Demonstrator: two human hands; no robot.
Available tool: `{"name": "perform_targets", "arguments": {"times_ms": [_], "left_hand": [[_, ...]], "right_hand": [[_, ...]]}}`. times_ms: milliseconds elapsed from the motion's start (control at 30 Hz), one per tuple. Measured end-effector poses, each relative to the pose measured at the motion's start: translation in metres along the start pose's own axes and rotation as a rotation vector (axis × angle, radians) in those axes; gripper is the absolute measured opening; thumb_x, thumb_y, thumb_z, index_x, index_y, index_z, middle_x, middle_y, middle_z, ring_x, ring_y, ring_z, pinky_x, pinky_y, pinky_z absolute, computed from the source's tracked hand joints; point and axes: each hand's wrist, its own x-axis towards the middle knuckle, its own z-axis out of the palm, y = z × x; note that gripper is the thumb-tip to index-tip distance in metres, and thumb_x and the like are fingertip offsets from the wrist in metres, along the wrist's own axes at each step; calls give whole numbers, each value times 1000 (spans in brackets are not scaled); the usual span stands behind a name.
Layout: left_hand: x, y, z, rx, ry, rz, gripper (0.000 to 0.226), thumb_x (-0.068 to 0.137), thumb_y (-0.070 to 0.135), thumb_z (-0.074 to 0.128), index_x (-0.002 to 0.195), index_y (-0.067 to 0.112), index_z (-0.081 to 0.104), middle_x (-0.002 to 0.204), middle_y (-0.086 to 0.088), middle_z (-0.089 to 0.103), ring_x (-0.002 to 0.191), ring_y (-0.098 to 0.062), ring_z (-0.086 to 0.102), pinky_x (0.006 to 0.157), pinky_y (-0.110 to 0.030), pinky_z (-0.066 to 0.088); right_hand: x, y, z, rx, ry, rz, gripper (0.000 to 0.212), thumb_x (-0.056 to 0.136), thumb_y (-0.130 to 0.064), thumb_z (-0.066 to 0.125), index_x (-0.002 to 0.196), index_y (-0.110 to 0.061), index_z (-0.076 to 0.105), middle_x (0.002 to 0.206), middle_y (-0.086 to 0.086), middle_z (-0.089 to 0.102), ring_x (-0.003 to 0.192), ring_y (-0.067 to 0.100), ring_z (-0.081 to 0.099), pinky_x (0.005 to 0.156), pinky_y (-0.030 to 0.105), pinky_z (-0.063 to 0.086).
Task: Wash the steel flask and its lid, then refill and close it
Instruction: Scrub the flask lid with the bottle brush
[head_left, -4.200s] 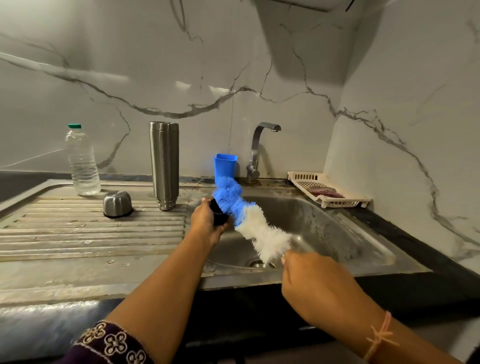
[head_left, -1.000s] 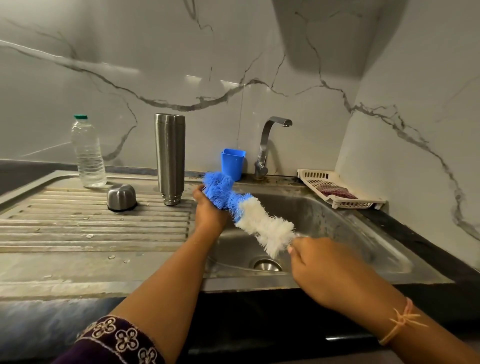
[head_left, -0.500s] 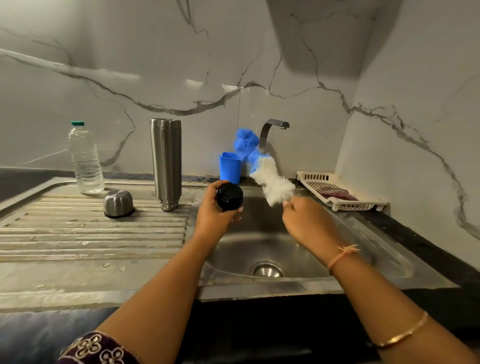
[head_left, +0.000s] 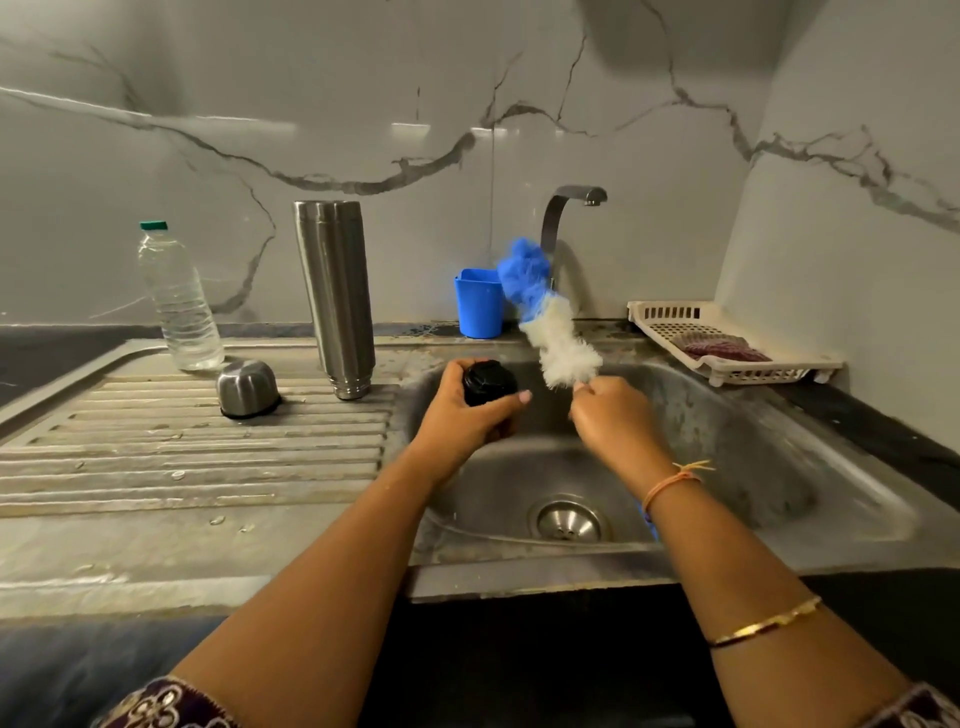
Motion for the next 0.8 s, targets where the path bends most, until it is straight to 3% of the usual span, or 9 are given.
{"name": "perform_targets", "arguments": {"times_ms": [100, 233, 367, 467, 600, 800], "left_hand": [[-3, 2, 2, -6, 9, 24, 38, 78, 8, 74, 105, 19, 50, 106, -12, 59, 83, -22, 62, 68, -29, 56], [-8, 4, 2, 93, 41, 76, 33, 78, 10, 74, 100, 19, 52, 94, -7, 62, 74, -18, 62, 61, -23, 53], [-11, 7, 2, 97, 40, 69, 24, 81, 14, 73, 92, 15, 52, 84, -8, 61, 68, -22, 60, 61, -31, 49], [-13, 8, 1, 72, 54, 56, 32, 72, 29, 76, 89, 14, 54, 80, -9, 62, 65, -22, 59, 66, -39, 46], [-14, 10, 1, 79, 106, 56, 40, 66, 42, 71, 89, 13, 56, 80, -12, 64, 52, -16, 55, 58, -34, 45], [-7, 7, -1, -54, 200, 35, 18, 88, 32, 64, 89, 15, 59, 85, -10, 65, 71, -20, 64, 52, -25, 51]], "right_hand": [[2, 4, -4, -4, 25, 3, 32, 96, -21, 39, 112, -4, 61, 109, 16, 61, 86, 27, 49, 73, 30, 35], [1, 5, -2, -10, 28, 4, 32, 96, -22, 37, 110, -5, 61, 110, 16, 62, 90, 31, 53, 73, 30, 36], [-1, 5, 0, -38, 22, 8, 33, 97, -23, 37, 110, -5, 60, 111, 17, 61, 95, 34, 54, 73, 30, 35], [-2, 6, 0, -43, 34, 4, 32, 97, -23, 37, 109, -4, 60, 111, 19, 61, 98, 35, 55, 73, 30, 35], [-3, 7, 1, -52, 44, -16, 31, 98, -23, 36, 107, -4, 59, 109, 18, 61, 85, 32, 49, 71, 30, 34], [-3, 7, 3, -55, 43, -19, 32, 98, -23, 36, 104, -3, 60, 106, 19, 61, 84, 31, 49, 71, 30, 35]]}}
